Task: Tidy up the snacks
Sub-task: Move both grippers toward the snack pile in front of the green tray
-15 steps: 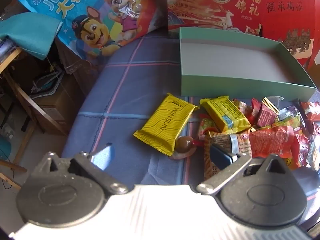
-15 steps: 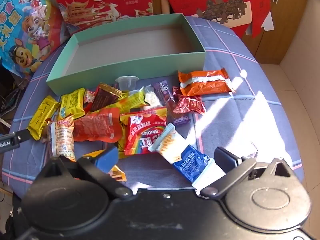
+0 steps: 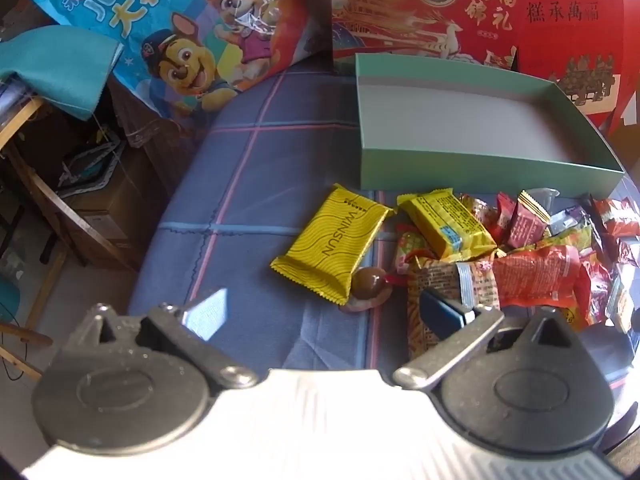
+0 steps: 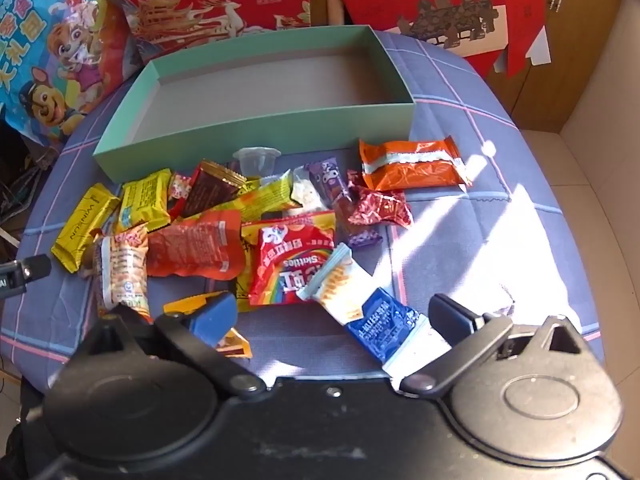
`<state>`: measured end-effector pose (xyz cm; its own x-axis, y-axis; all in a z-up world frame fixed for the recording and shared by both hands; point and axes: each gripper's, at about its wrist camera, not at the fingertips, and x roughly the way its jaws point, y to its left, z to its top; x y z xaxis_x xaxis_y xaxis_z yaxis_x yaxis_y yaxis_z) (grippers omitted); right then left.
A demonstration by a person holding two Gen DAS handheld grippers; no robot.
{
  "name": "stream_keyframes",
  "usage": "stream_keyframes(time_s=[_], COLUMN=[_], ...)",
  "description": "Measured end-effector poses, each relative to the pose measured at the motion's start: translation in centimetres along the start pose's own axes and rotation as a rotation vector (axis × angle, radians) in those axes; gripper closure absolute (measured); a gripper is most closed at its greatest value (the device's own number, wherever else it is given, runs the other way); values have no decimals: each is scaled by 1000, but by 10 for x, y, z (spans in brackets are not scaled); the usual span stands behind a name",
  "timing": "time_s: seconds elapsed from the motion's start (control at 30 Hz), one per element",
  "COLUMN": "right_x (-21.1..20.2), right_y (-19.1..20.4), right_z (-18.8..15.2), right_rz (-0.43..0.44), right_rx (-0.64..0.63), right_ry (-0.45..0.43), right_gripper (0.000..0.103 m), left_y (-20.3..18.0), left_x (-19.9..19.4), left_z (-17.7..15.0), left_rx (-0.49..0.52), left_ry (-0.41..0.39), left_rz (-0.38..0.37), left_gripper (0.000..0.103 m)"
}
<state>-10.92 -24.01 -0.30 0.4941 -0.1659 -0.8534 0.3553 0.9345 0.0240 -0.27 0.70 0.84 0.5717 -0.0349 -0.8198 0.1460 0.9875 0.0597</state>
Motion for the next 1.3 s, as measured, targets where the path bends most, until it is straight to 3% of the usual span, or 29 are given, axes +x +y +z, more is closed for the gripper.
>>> stream_keyframes(time_s=[0.73,1.3], right_x=[0,1], right_y=[-3,-7], right_z=[0,-1], right_rz=[-2,0], right_rx=[8,22], right_ry=[7,12], right_gripper=[0,0], left_y=[3,-10], left_x=[0,3], left_z=[1,1], left_rx=[-48,-8], left_ry=[23,42], left_rz=[-60,-62], left_gripper=[0,0])
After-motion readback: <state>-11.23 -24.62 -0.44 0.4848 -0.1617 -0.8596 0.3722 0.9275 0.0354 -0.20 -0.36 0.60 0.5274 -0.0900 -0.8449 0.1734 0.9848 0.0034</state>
